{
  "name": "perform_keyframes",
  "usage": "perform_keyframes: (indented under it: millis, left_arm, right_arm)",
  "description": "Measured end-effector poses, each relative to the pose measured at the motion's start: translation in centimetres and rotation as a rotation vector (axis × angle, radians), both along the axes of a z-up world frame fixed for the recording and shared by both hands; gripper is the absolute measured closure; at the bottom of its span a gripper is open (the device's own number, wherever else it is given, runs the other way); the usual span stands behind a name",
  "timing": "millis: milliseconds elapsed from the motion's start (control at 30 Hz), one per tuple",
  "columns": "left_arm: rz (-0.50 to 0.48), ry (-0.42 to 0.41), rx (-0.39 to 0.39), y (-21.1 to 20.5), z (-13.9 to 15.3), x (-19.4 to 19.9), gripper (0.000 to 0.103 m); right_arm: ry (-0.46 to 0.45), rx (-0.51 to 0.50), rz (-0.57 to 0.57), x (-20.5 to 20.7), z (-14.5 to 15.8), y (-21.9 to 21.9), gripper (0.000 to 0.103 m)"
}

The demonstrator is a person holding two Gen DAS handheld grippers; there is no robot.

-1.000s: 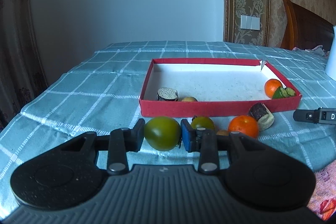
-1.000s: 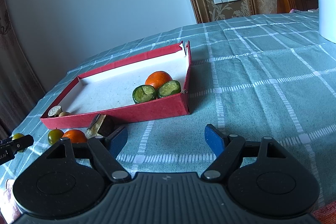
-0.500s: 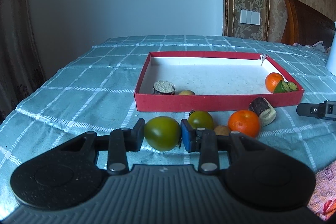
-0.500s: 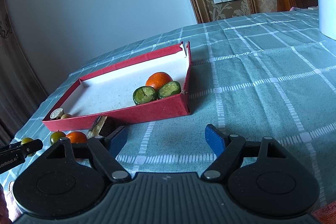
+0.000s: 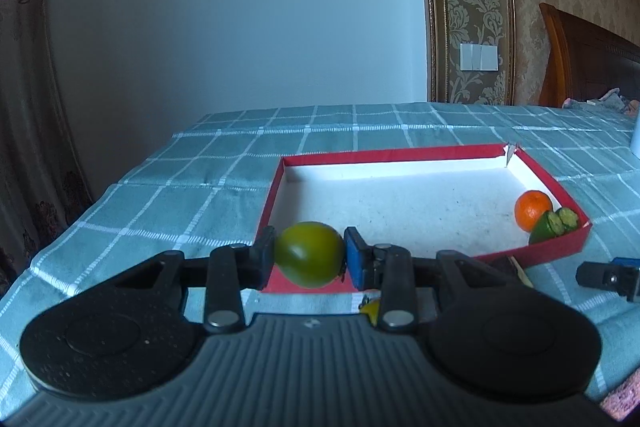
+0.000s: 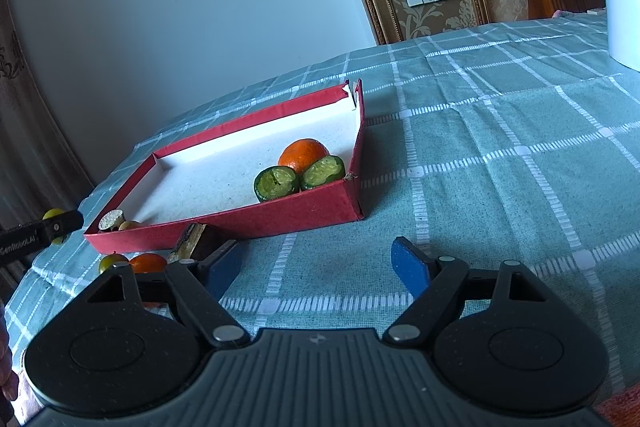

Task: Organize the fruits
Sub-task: 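Carry the green tomato into the tray and open the left gripper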

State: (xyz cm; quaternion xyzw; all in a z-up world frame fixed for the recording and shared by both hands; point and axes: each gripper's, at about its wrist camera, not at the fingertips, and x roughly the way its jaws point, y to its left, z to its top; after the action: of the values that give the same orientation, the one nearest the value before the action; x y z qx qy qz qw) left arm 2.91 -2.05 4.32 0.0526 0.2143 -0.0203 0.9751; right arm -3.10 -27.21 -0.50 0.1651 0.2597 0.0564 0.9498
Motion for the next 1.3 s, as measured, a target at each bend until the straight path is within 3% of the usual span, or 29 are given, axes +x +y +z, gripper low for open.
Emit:
perform_keyframes:
  millis: [300, 500, 700, 867, 1000, 1133, 1300]
  left_arm:
    - [0.038, 0.036, -0.003, -0.9, 0.0, 6.1, 0.07]
    - [0.032, 0.07, -0.043, -0.6, -1.3, 7.6, 0.07]
    - [0.033, 0.084, -0.024, -0.9, -2.6, 7.7, 0.066]
    - [0.031, 0.076, -0.018, -1.1, -2.6, 7.6, 0.051]
    - [0.029, 0.073, -0.026, -1.1, -2.3, 7.2, 0.051]
    - [0.02, 0.073, -0.042, -1.0, -1.7, 6.1, 0.049]
    - [0.001, 0.065, -0.05, -0.9, -0.9, 3.5, 0.039]
  right_arm:
    - [-0.003, 0.013, 0.001, 0.0, -0.1, -0.2, 0.02]
    - [-0.006, 0.022, 0.002, 0.0, -0.1, -0.2, 0.02]
    - [-0.006, 0.023, 0.002, -0.1, -0.1, -0.3, 0.02]
    - [-0.006, 0.023, 0.002, -0.1, -0.1, -0.3, 0.019]
    - [-0.007, 0.024, 0.002, -0.1, -0.1, -0.3, 0.019]
    - [-0.007, 0.027, 0.002, 0.0, -0.1, -0.3, 0.019]
    - [-0.008, 0.032, 0.003, 0.0, -0.1, -0.3, 0.019]
